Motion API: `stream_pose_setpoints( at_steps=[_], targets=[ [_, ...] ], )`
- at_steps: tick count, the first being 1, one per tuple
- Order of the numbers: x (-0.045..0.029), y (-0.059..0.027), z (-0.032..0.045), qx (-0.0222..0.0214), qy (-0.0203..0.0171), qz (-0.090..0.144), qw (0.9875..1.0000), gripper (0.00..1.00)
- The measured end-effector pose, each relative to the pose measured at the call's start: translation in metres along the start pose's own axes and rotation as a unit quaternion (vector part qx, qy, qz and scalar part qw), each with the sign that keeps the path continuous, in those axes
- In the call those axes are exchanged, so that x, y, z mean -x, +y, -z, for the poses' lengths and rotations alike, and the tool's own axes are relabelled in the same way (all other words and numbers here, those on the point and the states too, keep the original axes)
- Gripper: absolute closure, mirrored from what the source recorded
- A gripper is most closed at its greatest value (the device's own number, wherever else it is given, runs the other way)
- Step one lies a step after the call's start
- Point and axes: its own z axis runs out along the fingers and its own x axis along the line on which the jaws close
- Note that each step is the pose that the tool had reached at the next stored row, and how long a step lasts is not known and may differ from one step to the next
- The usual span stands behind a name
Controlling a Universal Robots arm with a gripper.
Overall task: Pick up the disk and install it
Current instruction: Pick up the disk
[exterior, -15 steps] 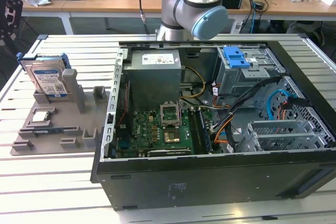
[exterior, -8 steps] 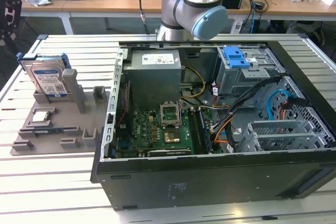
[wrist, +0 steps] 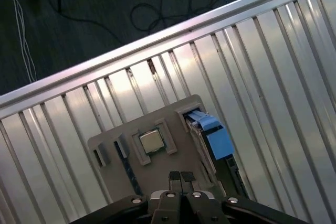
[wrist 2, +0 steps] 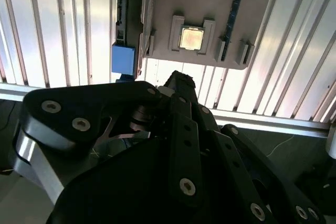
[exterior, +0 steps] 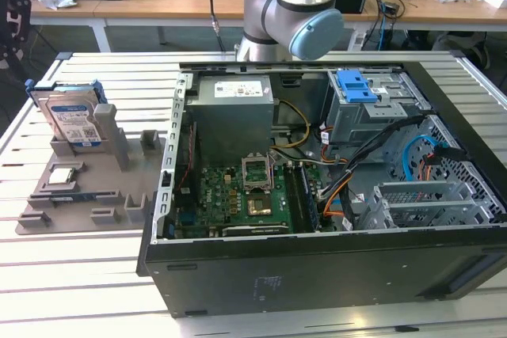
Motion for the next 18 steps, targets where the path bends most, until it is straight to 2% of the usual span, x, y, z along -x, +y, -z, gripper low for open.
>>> stream_pose_setpoints(
  at_steps=[10,16,18],
  targets=[
    [0.0000,0.0000,0.0000,0.0003,-0.0002,0.033,0.9995,0.89],
    [0.0000,0.0000,0.0000,0.0006,-0.0005,0.061,0.9981,0.89],
    [0.0000,0.0000,0.0000,0.0007,-0.0005,0.063,0.9980,0.89]
  ],
)
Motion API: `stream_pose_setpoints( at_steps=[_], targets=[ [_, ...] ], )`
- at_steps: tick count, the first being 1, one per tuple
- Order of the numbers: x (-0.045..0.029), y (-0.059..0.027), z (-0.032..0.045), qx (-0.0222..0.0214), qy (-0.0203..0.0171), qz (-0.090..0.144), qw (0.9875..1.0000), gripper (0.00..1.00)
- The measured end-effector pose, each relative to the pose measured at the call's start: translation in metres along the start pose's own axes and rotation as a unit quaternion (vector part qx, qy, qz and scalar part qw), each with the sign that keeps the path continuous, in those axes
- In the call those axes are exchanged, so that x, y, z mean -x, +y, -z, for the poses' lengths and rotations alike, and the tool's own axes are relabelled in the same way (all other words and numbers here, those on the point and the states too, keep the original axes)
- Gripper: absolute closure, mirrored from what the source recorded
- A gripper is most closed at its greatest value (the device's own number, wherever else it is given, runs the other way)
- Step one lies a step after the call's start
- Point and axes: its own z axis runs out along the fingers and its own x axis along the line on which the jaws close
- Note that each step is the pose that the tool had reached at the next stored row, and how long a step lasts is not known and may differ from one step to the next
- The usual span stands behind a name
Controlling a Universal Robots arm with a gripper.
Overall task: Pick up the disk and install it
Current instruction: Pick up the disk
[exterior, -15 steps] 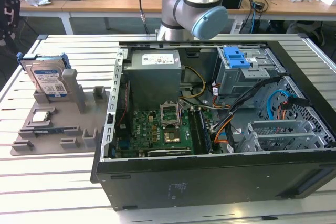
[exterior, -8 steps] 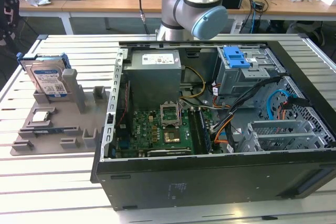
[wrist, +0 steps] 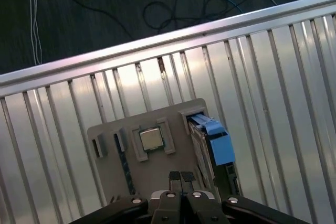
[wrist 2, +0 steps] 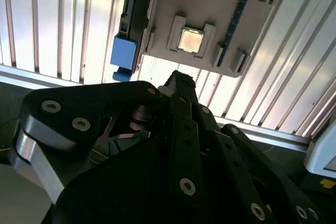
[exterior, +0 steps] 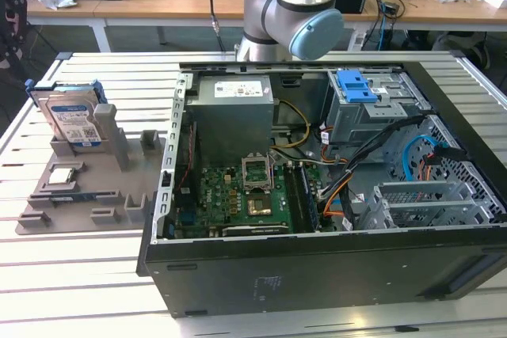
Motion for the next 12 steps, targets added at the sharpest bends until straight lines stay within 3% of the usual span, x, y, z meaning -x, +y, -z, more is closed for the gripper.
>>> stream_pose_setpoints(
  at_steps=[2,6,7,8,12],
  targets=[
    [0.0000,0.0000,0.0000,0.0001,-0.0001,0.007,1.0000,0.89],
    [0.0000,-0.0001,0.0000,0.0009,-0.0004,0.054,0.9986,0.89],
    [0.0003,-0.0009,-0.0001,0.0076,0.0009,0.060,0.9982,0.89],
    [0.0006,-0.0013,-0.0001,0.0116,0.0017,0.066,0.9978,0.89],
    [0.0008,-0.0014,-0.0001,0.0119,0.0009,0.070,0.9975,0.89]
  ],
)
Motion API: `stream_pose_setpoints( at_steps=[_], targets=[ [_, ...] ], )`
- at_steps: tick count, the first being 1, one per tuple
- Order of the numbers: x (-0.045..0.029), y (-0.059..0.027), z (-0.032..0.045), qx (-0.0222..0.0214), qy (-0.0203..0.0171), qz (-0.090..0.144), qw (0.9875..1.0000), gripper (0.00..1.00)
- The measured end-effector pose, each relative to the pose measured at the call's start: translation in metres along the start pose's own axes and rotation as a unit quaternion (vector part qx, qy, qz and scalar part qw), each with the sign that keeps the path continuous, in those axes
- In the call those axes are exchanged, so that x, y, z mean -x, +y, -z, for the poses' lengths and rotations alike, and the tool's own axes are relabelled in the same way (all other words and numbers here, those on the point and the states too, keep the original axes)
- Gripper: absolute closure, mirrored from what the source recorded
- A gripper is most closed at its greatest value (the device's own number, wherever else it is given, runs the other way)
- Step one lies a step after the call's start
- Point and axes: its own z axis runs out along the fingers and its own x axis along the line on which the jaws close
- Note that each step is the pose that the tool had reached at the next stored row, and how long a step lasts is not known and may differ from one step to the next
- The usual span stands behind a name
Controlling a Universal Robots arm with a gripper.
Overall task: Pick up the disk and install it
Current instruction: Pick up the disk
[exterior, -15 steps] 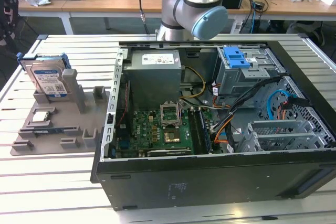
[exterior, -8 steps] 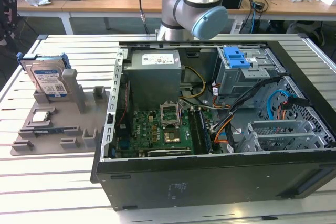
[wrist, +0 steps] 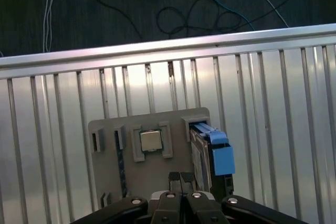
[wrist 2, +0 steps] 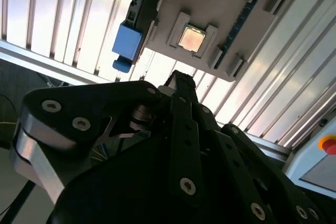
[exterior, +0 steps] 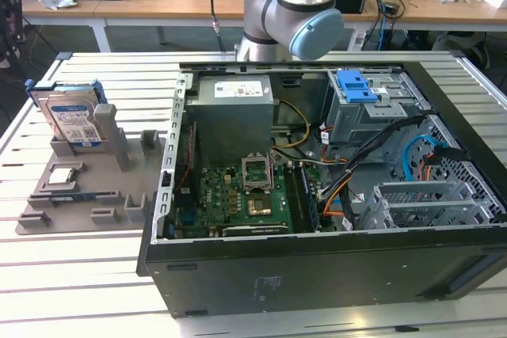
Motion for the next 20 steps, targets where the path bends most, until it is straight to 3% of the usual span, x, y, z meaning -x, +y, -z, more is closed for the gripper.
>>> stream_pose_setpoints(
  at_steps=[4,10,16,20],
  targets=[
    [0.0000,0.0000,0.0000,0.0000,-0.0001,0.000,1.0000,0.89],
    [0.0000,0.0000,0.0000,0.0001,-0.0002,0.000,1.0000,0.58],
    [0.0014,0.0001,-0.0004,0.0001,-0.0003,0.000,1.0000,0.58],
    [0.0086,0.0009,-0.0017,0.0000,-0.0004,0.000,1.0000,0.58]
  ],
)
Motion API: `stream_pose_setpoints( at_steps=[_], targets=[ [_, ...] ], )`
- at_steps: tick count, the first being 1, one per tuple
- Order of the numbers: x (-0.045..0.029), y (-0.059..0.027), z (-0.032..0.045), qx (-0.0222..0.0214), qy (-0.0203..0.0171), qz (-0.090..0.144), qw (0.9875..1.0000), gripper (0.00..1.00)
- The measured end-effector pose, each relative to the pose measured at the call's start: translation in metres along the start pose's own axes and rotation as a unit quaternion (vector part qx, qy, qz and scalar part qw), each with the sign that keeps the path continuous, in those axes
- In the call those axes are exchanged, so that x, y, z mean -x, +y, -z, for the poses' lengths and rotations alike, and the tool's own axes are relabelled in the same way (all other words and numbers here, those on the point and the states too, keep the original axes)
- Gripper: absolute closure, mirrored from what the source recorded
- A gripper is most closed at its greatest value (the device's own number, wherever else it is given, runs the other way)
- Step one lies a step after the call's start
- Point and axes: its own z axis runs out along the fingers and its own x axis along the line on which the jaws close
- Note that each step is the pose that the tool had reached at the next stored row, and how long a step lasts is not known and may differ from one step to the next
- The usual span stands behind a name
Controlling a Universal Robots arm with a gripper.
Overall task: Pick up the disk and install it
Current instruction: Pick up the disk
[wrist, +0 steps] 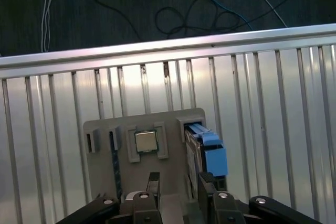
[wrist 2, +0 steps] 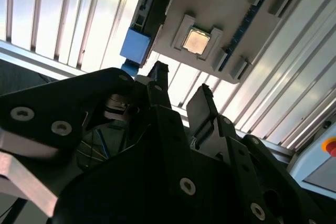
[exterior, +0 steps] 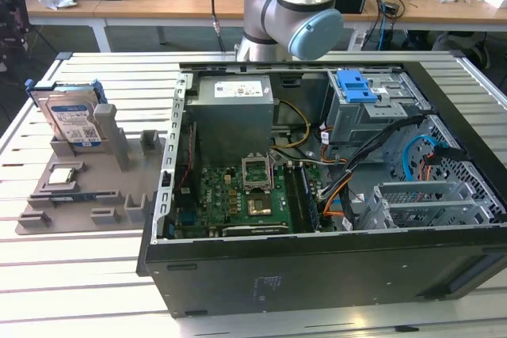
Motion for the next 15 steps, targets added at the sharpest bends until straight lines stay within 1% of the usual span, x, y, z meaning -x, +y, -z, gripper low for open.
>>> stream_pose_setpoints(
  at_steps=[4,7,12,13,15],
  targets=[
    [0.0029,0.0003,-0.0010,0.0000,0.0000,0.000,1.0000,0.58],
    [0.0079,0.0008,-0.0037,0.0000,0.0000,0.000,1.0000,0.58],
    [0.0147,0.0015,-0.0048,0.0000,0.0000,0.000,1.0000,0.58],
    [0.0187,0.0019,-0.0053,0.0000,0.0000,0.000,1.0000,0.58],
    [0.0236,0.0025,-0.0061,0.0000,0.0000,0.000,1.0000,0.58]
  ],
)
